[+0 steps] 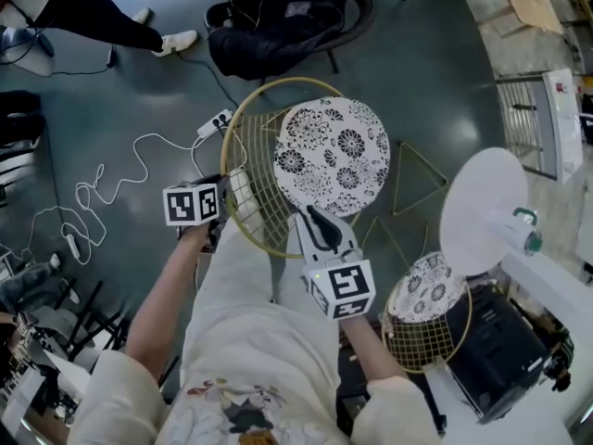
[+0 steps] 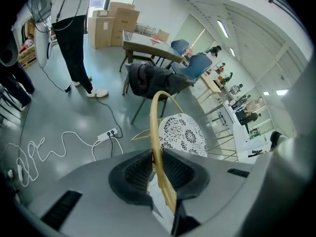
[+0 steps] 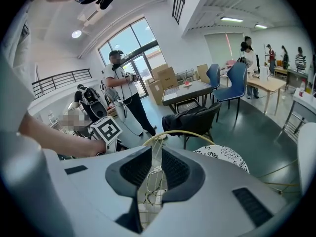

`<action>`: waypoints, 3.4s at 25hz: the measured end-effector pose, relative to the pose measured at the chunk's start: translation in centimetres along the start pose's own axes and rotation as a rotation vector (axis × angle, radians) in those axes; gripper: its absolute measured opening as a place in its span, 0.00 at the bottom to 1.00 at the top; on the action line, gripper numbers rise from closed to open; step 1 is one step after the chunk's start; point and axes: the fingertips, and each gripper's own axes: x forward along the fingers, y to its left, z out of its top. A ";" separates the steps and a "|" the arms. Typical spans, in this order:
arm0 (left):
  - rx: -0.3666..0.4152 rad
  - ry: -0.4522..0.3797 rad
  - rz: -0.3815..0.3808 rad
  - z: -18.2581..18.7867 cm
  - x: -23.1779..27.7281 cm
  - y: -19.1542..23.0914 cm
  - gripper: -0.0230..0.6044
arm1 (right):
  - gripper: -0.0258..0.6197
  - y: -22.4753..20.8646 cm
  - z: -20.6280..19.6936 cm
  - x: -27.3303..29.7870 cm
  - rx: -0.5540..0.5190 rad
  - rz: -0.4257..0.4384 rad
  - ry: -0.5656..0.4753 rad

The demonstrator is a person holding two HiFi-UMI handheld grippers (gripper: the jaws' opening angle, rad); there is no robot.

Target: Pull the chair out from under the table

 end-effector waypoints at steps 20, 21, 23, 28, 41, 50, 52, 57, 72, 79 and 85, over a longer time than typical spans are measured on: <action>-0.036 -0.039 0.074 -1.6 -3.0 6.9 0.15 | 0.14 6.4 -0.1 6.2 -0.117 0.076 0.140; -0.040 -0.044 0.081 -1.6 -3.0 7.1 0.15 | 0.14 6.9 0.0 6.6 -0.119 0.087 0.145; -0.057 -0.054 0.090 -1.7 -3.2 7.4 0.15 | 0.14 8.1 0.3 7.3 -0.118 0.112 0.161; -0.082 -0.074 0.065 -1.9 -3.1 7.2 0.15 | 0.14 9.9 0.4 7.7 -0.122 0.146 0.182; -0.077 -0.123 0.042 -3.2 -5.8 5.3 0.15 | 0.14 10.3 1.6 7.4 -0.129 0.138 0.174; 0.011 -0.242 0.033 -0.3 -10.3 -0.5 0.15 | 0.14 8.9 2.6 5.9 -0.117 0.126 0.141; 0.038 -0.267 0.010 0.3 -11.4 -2.3 0.15 | 0.13 8.8 2.9 5.4 -0.128 0.126 0.128; 0.132 -0.337 -0.025 1.7 -14.6 -6.5 0.15 | 0.11 8.7 4.3 3.6 -0.117 0.121 0.065; 0.328 -0.505 -0.080 4.7 -20.3 -15.8 0.05 | 0.06 8.9 11.4 -2.2 -0.169 0.097 -0.151; 0.370 -0.544 -0.095 5.6 -21.1 -18.0 0.05 | 0.05 9.4 12.2 -2.7 -0.193 0.102 -0.170; 0.378 -0.556 -0.102 5.1 -21.2 -19.4 0.05 | 0.05 8.8 11.9 -3.6 -0.194 0.098 -0.172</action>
